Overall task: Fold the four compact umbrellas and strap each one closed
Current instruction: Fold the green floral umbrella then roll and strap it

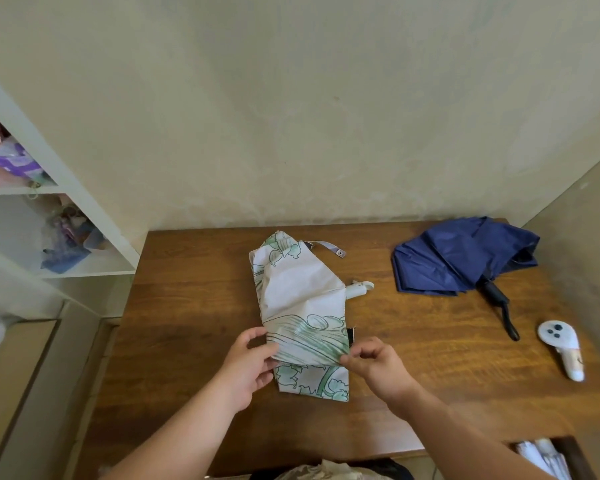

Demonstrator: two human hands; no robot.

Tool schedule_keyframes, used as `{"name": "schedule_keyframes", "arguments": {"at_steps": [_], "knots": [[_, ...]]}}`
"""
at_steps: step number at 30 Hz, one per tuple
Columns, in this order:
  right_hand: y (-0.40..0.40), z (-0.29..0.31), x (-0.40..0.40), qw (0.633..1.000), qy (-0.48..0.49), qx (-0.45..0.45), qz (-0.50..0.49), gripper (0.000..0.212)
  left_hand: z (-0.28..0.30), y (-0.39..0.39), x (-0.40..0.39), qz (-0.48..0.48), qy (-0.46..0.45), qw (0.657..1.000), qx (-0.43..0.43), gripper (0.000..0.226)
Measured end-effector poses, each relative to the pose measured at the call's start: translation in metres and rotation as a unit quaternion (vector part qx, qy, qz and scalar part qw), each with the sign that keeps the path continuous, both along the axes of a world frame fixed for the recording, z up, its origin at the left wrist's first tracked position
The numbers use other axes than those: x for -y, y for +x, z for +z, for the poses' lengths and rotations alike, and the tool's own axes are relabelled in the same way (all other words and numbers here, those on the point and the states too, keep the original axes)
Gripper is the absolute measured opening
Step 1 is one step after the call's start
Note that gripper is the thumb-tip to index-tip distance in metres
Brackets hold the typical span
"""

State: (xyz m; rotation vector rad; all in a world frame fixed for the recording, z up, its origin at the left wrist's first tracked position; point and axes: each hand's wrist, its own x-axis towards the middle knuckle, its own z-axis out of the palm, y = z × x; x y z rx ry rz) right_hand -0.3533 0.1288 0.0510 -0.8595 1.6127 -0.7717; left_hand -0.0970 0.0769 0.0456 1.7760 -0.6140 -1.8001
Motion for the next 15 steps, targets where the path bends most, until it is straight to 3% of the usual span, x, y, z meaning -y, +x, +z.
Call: {"name": "schedule_keyframes", "arguments": {"at_steps": [4,6,8,12,15], "knots": [[0.008,0.002,-0.007,0.995,0.064,0.068,0.026,0.035,-0.009,-0.004,-0.007,-0.018,0.022,0.999,0.017,0.040],[0.010,-0.006,-0.009,0.994,0.099,0.042,0.012,0.029,-0.016,-0.006,-0.011,-0.028,0.017,0.998,0.053,0.051],[0.008,-0.023,-0.012,0.993,0.117,-0.012,0.001,0.037,-0.021,-0.006,-0.013,-0.036,0.008,0.996,0.079,0.059],[0.003,-0.044,-0.021,0.989,0.145,-0.039,0.000,0.023,-0.031,-0.007,-0.016,-0.044,0.014,0.994,0.094,0.065],[0.004,-0.052,-0.025,0.977,0.208,0.024,-0.046,0.017,-0.037,-0.010,-0.019,-0.058,0.027,0.996,0.062,0.063]]}}
